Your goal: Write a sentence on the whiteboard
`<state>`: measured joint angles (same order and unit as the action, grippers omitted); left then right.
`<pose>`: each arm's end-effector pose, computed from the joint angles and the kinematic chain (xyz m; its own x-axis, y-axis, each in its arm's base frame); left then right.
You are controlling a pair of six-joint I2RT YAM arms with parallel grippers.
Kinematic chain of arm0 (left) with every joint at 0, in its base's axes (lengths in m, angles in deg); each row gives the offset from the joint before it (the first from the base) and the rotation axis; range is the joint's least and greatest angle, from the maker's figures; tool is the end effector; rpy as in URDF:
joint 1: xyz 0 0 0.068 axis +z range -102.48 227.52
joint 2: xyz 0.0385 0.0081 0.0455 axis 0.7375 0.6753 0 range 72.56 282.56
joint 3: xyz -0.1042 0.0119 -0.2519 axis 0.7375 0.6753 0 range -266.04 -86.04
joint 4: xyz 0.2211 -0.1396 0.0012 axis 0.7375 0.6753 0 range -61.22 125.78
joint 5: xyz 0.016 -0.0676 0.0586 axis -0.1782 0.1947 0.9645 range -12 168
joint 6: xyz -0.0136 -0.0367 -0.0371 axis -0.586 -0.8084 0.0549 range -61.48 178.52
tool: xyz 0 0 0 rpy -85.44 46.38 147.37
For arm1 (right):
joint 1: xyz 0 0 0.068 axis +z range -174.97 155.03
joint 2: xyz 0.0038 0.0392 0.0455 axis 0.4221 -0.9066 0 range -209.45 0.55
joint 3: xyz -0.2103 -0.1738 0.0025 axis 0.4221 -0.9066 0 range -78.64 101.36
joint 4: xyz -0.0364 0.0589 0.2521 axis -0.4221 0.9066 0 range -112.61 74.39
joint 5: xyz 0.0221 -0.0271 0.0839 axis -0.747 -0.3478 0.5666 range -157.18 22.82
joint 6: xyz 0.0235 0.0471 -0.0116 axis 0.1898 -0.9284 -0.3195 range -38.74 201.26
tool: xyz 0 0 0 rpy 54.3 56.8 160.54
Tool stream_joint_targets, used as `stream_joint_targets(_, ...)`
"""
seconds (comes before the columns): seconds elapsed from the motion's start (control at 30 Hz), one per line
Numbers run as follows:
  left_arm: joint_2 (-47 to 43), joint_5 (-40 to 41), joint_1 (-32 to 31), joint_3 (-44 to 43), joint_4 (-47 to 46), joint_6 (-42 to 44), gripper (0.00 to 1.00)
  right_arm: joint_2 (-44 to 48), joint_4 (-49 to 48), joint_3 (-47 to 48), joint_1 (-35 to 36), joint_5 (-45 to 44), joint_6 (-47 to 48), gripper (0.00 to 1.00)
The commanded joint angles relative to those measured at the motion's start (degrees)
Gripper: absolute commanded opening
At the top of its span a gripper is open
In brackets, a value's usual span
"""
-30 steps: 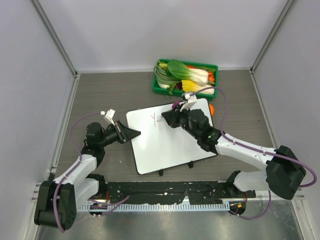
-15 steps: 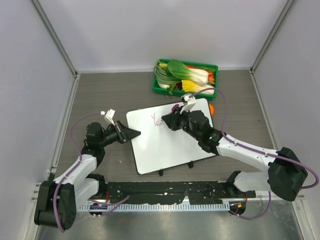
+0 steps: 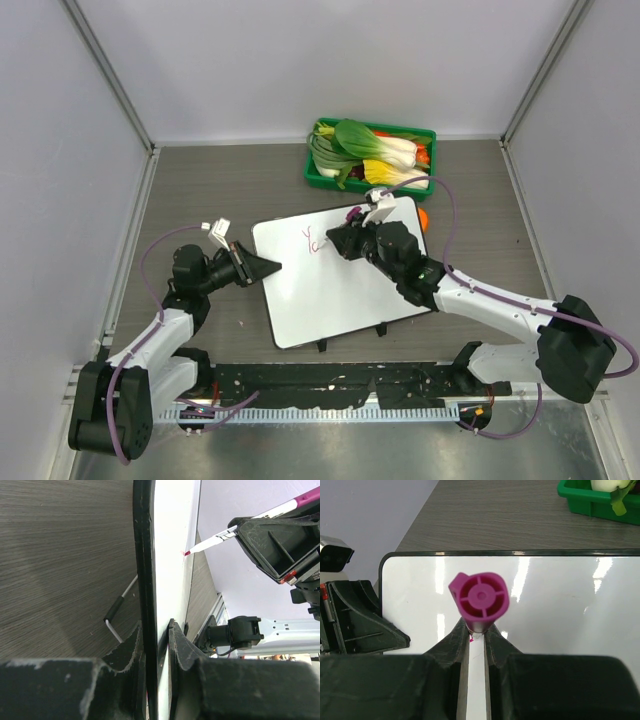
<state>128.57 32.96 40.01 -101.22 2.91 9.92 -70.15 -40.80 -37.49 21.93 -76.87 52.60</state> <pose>0.1879 -0.0502 0.1920 -0.7469 -0.4361 -0.5020 0.3174 0.4295 -0.8454 0.1973 0.2020 0.2725 -0.4092 0.2547 -0.8762 -0.4681 0.7657 0.4412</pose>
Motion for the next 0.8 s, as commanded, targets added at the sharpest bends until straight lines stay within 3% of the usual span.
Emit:
stream_joint_targets(0.0,0.9,8.9,0.0,0.8,5.3,11.6,0.0,0.1,0.4,1.7,-0.8,-4.3,1.2,0.01)
stream_joint_targets(0.57,0.8,8.9,-0.1,0.7,5.6,11.6,0.0,-2.5,-1.8,4.1,-0.8,1.4,-1.0,0.01)
stream_joint_targets(0.77,0.1,9.4,-0.2,0.9,5.7,11.8,0.0,3.7,-5.4,-0.3,-1.4,0.4,-2.9,0.01)
